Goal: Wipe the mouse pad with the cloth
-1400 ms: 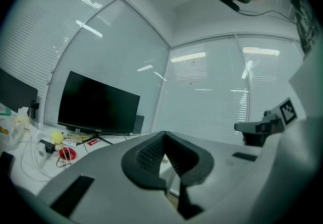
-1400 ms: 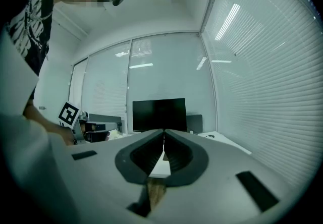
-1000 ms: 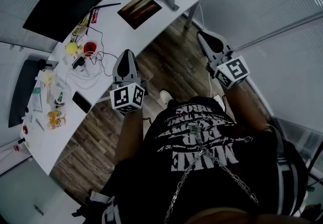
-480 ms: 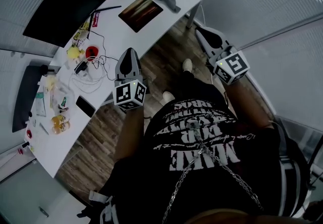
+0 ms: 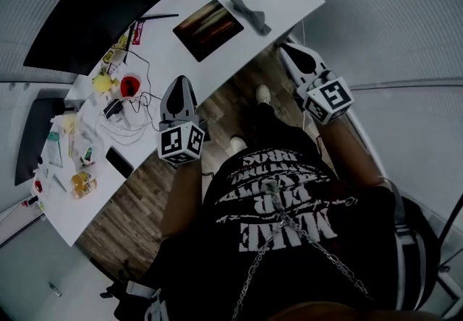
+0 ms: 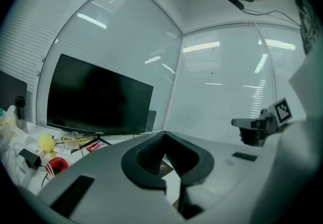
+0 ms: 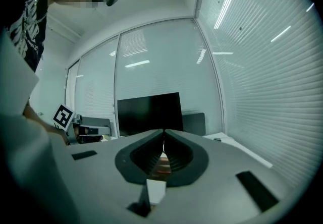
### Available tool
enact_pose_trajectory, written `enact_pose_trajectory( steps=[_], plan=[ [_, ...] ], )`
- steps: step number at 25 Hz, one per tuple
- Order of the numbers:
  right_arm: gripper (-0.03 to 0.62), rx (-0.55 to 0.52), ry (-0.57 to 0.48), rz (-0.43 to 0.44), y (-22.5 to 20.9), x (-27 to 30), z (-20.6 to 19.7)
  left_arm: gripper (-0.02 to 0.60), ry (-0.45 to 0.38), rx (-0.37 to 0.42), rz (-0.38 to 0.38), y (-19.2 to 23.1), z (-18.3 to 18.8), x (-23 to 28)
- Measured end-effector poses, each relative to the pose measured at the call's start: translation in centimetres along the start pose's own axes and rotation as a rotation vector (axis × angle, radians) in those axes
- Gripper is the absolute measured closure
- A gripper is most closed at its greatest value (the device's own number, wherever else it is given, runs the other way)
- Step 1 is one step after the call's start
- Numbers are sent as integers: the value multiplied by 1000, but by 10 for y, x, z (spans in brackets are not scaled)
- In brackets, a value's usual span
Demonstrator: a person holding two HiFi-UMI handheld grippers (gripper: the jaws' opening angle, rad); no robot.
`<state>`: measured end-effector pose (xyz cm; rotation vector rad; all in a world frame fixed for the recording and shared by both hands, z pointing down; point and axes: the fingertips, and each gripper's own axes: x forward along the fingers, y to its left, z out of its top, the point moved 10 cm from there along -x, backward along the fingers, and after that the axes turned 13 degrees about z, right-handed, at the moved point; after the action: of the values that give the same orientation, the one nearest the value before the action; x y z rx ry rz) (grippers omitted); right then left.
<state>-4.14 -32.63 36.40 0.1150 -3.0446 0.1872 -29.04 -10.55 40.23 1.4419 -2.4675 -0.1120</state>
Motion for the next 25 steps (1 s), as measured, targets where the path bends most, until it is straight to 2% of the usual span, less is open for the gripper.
enact_pose_trajectory(
  steps=[10, 16, 20, 23, 25],
  plan=[
    [591, 57, 132, 66, -126, 81, -44, 575, 91, -9, 72, -10, -32, 133],
    [591, 124, 225, 103, -180, 125, -76, 575, 160, -2, 123, -11, -66, 185],
    [588, 122, 292, 125, -206, 156, -85, 576, 206, -3, 153, -9, -83, 214],
    [498, 182, 421, 173, -223, 173, -115, 575, 258, -26, 197, -10, -98, 221],
    [476, 200, 495, 177, -239, 184, -138, 575, 273, -25, 211, -10, -105, 232]
  ],
)
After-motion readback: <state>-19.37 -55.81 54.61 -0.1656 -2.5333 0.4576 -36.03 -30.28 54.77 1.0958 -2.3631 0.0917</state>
